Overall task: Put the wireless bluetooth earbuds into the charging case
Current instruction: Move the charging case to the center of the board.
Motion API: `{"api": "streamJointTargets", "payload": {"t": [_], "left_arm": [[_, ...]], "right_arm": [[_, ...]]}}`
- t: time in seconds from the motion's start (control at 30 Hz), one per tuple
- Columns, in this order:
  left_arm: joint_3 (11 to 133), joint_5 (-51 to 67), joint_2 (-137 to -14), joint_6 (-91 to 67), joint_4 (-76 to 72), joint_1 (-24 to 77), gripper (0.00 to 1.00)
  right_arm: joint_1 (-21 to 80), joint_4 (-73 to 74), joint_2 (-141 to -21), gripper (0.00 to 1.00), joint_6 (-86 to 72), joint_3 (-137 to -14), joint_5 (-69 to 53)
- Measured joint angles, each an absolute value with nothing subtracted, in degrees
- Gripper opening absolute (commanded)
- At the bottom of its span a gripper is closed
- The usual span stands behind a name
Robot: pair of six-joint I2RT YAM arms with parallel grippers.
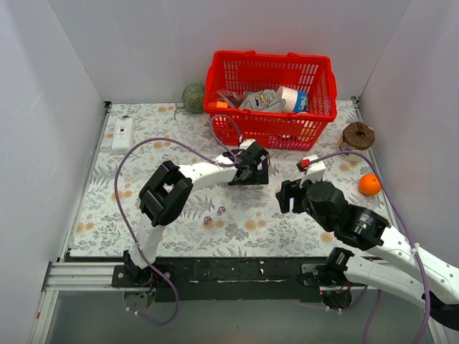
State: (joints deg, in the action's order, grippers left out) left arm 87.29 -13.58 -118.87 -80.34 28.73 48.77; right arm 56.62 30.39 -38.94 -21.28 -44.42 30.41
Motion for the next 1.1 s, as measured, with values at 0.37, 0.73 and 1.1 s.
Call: {"api": "streamJointTargets", "payload": {"t": [0.37,0.73,1.1], "left_arm": [[92.6,-18.3,-122.6,-81.6,31.8,48.9,0.98],[105.6,-21.0,-131.0,-85.6,34.2,48.9,0.98],[107.5,-23.6,-133.1,-79.9,33.9,47.8,0.98]], "right_arm": [[56.6,30.7,-37.5,0.77,-21.1,-42.7,29.7],[56.6,30.8,-39.0,0.77,-21.1,-42.7,31.4],[56.6,31.6,-35.9,0.76,-21.1,-42.7,31.3]]}}
